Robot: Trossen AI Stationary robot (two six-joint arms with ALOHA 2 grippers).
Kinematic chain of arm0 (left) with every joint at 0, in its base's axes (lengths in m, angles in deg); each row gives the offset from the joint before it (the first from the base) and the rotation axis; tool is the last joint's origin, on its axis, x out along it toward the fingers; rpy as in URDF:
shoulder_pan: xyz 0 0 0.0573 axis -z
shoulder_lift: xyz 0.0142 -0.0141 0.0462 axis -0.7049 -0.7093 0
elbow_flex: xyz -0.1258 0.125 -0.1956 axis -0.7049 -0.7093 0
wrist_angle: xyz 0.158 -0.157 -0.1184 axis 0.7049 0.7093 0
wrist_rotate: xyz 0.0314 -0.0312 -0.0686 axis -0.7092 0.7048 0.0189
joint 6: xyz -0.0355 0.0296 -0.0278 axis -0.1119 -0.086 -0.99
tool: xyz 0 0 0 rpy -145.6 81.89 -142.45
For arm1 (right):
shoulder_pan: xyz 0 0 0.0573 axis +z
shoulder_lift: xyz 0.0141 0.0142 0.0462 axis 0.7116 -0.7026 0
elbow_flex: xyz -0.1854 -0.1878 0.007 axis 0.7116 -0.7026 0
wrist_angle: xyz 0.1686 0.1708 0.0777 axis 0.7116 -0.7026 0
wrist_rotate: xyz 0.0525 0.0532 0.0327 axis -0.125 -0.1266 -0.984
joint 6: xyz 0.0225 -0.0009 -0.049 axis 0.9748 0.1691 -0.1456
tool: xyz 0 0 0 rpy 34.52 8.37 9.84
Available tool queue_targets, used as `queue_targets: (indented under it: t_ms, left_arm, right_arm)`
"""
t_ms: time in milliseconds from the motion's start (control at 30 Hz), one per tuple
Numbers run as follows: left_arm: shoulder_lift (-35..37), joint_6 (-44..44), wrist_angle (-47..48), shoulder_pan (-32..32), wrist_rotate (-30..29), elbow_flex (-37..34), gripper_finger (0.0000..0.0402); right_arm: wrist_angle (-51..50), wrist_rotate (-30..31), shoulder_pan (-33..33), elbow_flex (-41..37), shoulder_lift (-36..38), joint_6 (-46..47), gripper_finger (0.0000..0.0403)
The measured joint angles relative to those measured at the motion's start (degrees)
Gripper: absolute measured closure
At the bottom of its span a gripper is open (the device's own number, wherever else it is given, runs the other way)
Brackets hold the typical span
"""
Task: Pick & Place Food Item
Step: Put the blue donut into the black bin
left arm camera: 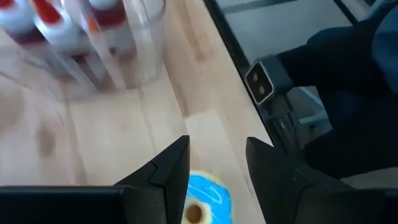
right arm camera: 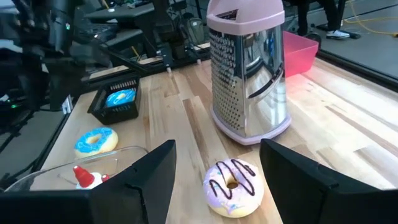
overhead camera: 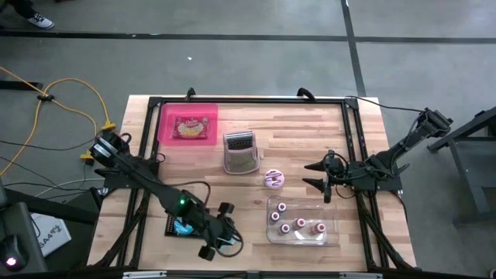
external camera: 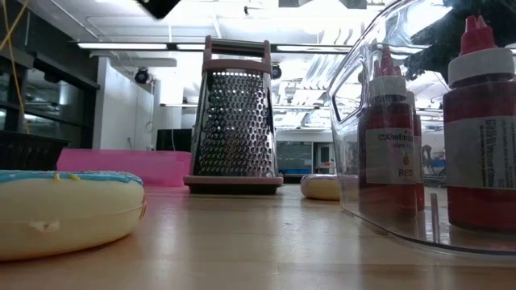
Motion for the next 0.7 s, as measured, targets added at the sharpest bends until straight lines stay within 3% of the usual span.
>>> queue_targets:
  t_ms: [367,700]
  left_arm:
    - [-6.7,-10.4,1.5,3.2,0.2,0.0,0.0249]
    - [-8.2,-13.0,3.7,3.5,0.7,0.0,0.0249]
  right_arm:
    - [-2.0,-1.1,0.0,0.0,0.0,0.0,0.0183]
    - [-2.6,-0.9,0.0,0.0,0.0,0.2,0.0183]
